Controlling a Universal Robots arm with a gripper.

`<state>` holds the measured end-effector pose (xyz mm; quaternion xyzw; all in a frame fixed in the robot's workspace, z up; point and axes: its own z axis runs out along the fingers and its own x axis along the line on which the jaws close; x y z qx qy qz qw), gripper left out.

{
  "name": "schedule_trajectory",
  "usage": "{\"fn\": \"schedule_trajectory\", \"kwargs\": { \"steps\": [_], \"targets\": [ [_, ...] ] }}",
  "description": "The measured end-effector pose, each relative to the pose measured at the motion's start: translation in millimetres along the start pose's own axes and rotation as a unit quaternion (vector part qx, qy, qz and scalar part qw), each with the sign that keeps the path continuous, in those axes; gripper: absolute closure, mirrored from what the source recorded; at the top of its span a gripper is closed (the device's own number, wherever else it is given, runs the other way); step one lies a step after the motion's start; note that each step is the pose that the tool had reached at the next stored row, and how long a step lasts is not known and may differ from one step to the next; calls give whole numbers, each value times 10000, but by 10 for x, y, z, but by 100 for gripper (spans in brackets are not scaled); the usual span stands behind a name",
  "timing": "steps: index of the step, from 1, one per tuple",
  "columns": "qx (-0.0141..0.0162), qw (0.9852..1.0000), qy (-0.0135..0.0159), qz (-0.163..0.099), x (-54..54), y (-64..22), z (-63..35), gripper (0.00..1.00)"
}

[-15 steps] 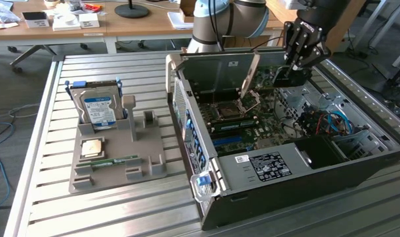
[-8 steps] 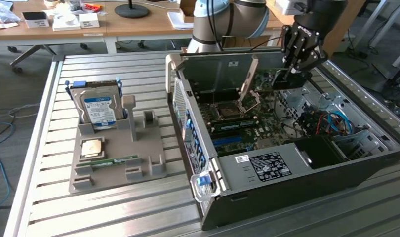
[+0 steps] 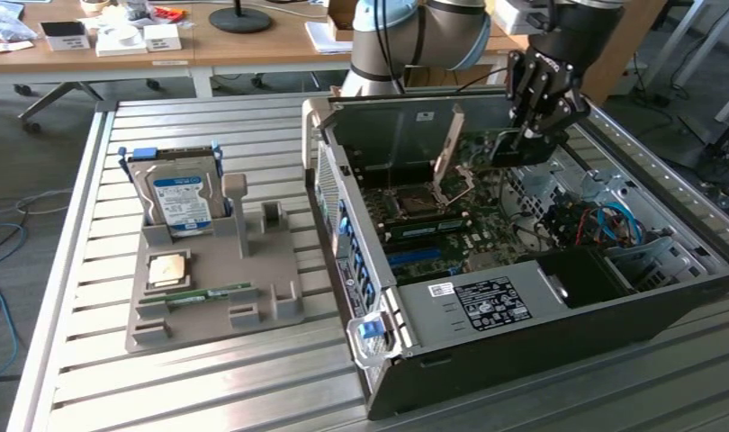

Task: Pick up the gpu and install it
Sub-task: 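Insert the gpu into the slot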

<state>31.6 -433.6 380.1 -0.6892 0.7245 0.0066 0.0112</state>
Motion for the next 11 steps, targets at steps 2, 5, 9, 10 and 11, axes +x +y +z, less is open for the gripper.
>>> {"fn": "schedule_trajectory", "kwargs": {
  "steps": [2, 5, 9, 10, 11],
  "targets": [
    [0, 10000, 1, 0, 5, 5, 5, 73],
    [0, 10000, 0, 1, 25, 16, 7, 73],
    [0, 10000, 0, 0, 38, 35, 32, 73],
    [0, 10000, 0, 0, 40, 37, 43, 73],
    [0, 10000, 0, -1, 42, 38, 54, 73]
  ]
}}
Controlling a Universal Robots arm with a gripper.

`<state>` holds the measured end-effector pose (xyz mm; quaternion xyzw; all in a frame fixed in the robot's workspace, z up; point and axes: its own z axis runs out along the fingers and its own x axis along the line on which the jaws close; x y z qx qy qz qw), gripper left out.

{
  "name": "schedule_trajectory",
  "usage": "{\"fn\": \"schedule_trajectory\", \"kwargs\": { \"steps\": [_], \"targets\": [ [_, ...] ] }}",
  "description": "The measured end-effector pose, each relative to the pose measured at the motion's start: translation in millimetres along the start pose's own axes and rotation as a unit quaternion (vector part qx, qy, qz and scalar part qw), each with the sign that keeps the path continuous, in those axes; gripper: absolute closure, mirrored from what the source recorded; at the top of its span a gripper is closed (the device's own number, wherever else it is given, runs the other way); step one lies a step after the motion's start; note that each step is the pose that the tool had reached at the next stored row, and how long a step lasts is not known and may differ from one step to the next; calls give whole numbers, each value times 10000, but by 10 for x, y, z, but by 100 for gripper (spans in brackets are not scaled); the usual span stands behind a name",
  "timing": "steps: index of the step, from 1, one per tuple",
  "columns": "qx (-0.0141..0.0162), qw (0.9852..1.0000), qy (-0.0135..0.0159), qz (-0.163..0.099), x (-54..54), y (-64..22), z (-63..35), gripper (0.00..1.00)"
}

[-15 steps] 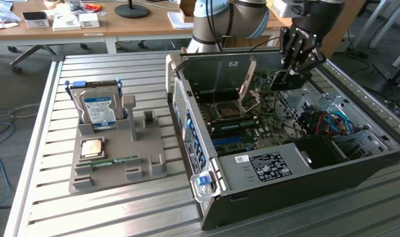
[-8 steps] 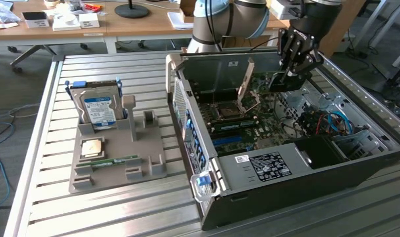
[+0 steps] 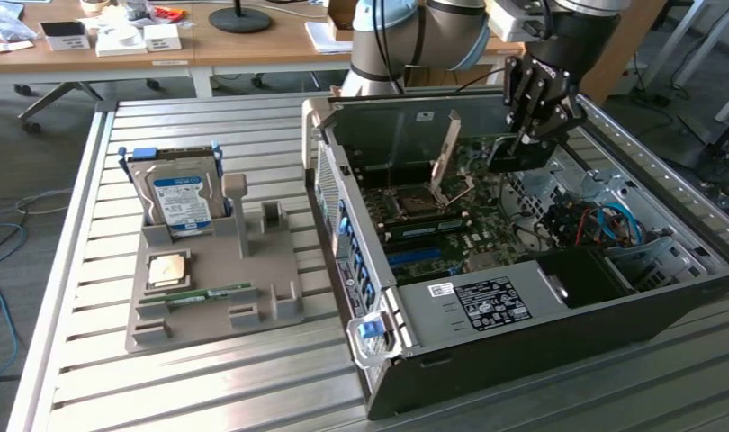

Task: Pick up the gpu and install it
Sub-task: 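Insert the gpu into the slot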

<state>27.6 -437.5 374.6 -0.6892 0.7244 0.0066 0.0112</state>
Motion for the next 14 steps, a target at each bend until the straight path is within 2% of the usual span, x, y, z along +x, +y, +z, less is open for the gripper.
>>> {"fn": "schedule_trajectory", "kwargs": {
  "steps": [14],
  "targets": [
    [0, 10000, 0, 1, 25, 29, 22, 73]
  ]
}}
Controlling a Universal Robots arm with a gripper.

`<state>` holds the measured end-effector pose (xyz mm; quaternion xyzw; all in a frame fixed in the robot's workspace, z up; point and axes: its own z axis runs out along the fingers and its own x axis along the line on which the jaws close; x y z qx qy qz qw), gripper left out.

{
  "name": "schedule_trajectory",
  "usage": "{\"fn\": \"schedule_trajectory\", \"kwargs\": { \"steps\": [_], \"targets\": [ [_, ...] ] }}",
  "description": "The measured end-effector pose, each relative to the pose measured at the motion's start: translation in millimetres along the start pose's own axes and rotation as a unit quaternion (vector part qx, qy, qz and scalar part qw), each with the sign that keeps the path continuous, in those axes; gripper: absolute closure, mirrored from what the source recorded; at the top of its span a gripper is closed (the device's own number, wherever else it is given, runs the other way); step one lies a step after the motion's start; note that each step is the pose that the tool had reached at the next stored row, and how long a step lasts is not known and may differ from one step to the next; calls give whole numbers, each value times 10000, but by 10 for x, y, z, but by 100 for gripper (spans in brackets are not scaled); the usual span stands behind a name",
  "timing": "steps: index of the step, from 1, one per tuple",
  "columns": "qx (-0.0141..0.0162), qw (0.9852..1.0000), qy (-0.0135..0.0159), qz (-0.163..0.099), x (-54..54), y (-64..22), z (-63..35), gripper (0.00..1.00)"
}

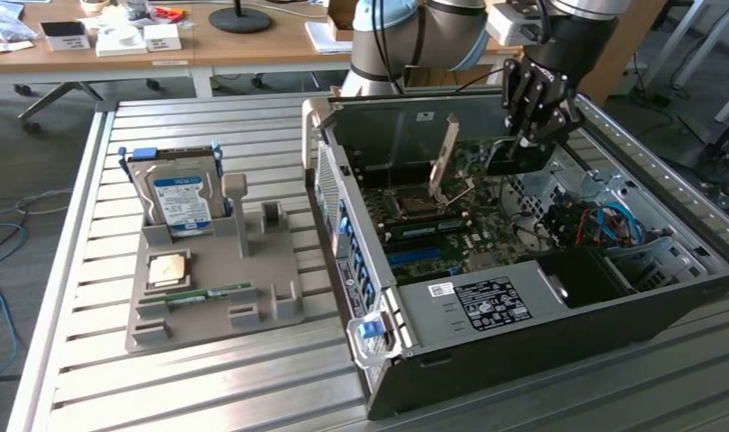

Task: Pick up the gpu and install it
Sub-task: 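Insert the gpu into the slot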

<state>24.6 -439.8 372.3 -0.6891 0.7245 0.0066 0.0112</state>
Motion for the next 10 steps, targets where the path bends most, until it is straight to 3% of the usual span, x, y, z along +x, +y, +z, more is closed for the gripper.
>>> {"fn": "schedule_trajectory", "kwargs": {
  "steps": [10],
  "targets": [
    [0, 10000, -1, 0, 6, 104, 23, 73]
  ]
}}
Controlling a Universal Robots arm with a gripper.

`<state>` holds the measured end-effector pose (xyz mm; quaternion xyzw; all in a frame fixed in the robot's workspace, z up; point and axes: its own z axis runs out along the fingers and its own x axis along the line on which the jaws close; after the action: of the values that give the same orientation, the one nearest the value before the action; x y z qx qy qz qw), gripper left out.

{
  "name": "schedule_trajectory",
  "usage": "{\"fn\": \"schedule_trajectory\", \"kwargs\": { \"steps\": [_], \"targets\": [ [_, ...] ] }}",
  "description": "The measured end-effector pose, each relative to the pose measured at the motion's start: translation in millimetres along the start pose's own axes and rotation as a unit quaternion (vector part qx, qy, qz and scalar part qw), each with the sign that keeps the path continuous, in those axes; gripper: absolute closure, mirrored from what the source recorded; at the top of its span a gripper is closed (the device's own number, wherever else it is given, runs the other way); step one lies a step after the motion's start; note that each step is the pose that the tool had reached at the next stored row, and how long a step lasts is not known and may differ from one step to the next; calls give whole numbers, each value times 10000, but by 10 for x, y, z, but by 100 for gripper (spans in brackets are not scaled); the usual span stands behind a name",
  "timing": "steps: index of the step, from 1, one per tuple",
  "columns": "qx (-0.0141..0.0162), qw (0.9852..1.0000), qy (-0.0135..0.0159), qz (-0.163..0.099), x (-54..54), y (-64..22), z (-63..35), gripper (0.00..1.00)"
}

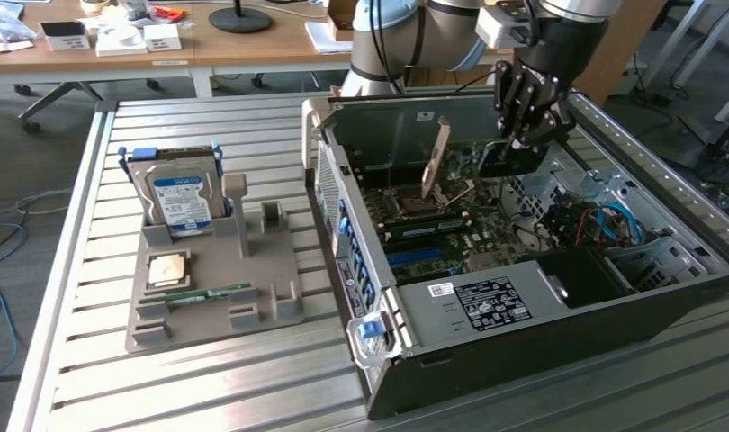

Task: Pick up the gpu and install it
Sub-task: 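Insert the gpu into the slot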

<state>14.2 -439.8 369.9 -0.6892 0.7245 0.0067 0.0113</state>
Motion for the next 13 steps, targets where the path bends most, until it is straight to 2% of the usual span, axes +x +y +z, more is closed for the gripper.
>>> {"fn": "schedule_trajectory", "kwargs": {
  "steps": [6, 13],
  "targets": [
    [0, 10000, 1, 0, 3, 15, 74, 73],
    [0, 10000, -1, 0, 3, 19, 82, 73]
  ]
}}
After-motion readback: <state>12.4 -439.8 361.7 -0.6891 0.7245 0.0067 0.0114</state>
